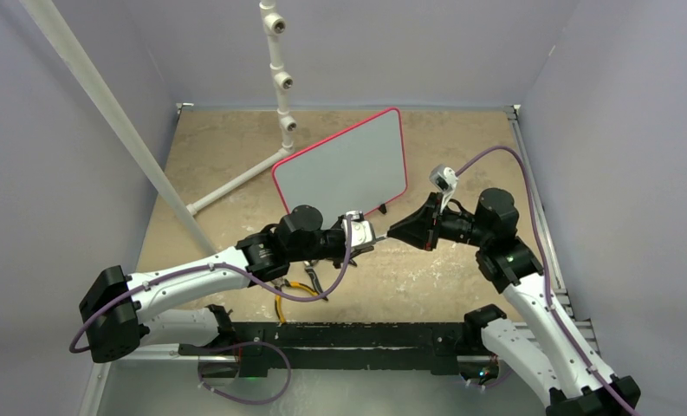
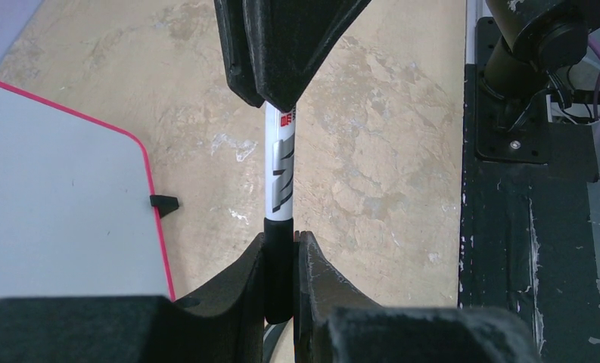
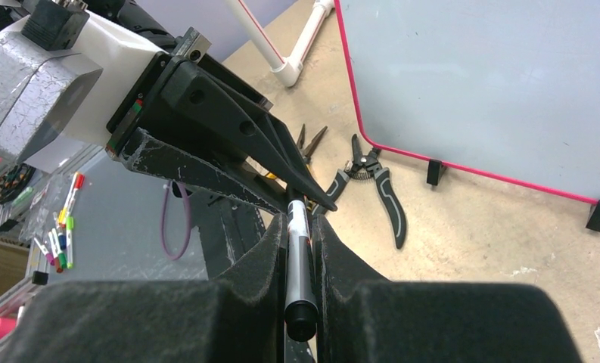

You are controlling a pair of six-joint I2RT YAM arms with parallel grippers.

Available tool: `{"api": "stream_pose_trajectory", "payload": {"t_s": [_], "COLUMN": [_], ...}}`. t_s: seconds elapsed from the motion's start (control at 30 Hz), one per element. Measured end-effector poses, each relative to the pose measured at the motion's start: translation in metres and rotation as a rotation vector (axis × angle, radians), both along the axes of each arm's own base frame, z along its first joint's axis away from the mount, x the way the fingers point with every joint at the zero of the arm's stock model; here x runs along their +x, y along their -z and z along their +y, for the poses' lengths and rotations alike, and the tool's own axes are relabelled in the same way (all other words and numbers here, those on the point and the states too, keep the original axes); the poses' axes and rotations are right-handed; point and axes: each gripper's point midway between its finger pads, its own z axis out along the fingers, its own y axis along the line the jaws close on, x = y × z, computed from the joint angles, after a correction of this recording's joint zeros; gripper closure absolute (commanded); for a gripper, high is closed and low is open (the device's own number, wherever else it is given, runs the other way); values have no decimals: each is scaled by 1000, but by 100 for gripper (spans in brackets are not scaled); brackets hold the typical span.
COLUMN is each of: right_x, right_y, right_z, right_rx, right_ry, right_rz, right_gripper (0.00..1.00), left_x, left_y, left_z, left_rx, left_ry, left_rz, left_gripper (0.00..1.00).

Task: Write a sentence on the whiteboard
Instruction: Open the whiteboard marker at the center of the board.

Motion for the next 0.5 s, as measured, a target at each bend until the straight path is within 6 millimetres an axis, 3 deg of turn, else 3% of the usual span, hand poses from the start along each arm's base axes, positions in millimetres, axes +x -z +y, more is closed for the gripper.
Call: {"api": "stream_pose_trajectory", "payload": {"t_s": [0.5], "right_x": [-4], "right_y": [-8], "right_z": [-6], "right_rx": [-16], "right_ry": [37], "right_rz": [-16], "right_gripper": [100], "left_x": [-2], "left_y": [-8], "left_z": [-3], "left_rx": [-34], "left_ry": [14], "left_rz": [-22], "left_gripper": [100]}}
